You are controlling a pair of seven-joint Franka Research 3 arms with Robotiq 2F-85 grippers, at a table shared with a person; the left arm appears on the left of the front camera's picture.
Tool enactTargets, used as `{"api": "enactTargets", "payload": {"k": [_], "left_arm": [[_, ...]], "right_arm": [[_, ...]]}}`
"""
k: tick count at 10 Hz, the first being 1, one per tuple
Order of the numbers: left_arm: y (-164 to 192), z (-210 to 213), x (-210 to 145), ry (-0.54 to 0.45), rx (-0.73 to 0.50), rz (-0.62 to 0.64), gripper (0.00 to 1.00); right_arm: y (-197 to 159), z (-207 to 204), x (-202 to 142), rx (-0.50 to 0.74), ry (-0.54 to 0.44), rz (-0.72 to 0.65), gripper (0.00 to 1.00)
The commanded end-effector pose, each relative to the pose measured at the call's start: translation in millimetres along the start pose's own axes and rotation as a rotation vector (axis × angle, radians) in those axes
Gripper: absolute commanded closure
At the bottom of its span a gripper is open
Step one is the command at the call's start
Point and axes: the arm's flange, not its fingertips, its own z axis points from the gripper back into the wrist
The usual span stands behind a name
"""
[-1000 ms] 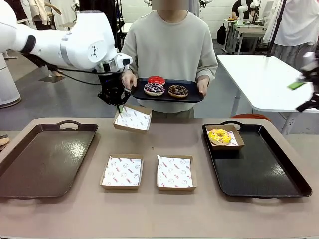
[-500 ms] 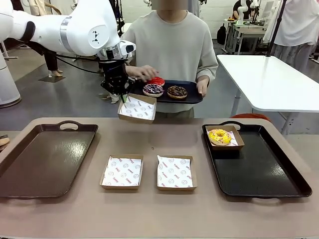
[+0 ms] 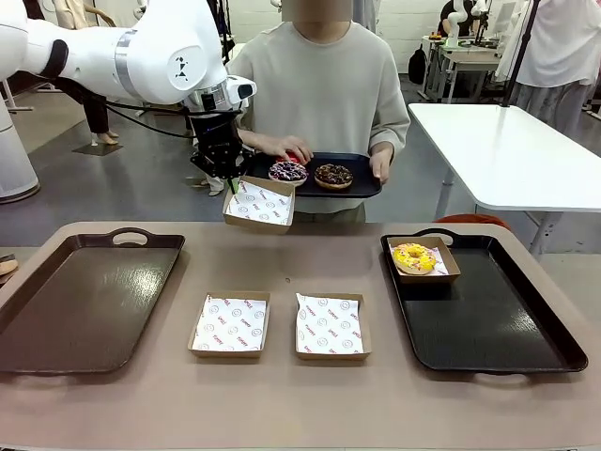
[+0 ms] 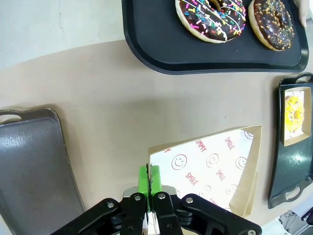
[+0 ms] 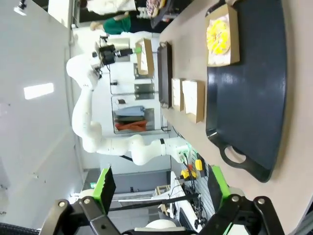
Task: Individually package the donuts and arrange them on the tray.
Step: Place the picked Paper togo box on the Handle tray while simultaneously picking up another Paper togo box from the table with the other hand.
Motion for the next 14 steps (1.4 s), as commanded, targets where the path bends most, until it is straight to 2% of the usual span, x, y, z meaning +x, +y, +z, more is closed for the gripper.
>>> {"api": "enactTargets", "payload": {"k": [1,4,5,14], "left_arm": [[0.4,0.9,-1.8,-0.004,0.0,-0.006,1.0],[0.4,0.9,-1.8,-0.004,0.0,-0.006,1.0],[0.4,0.9,-1.8,-0.004,0.0,-0.006,1.0],[0.4,0.9,-1.8,-0.004,0.0,-0.006,1.0]], "right_arm": [[1.2,-6.5,4.3,0.002,-0.095,-0.019,0.0],[9.0,-18.9,15.3,-0.069,-0.079,-0.06,0.0],[-2.4,0.0,7.2,-0.019,-0.068,-0.01,0.0],[-2.4,0.0,7.2,-0.019,-0.068,-0.01,0.0]]}}
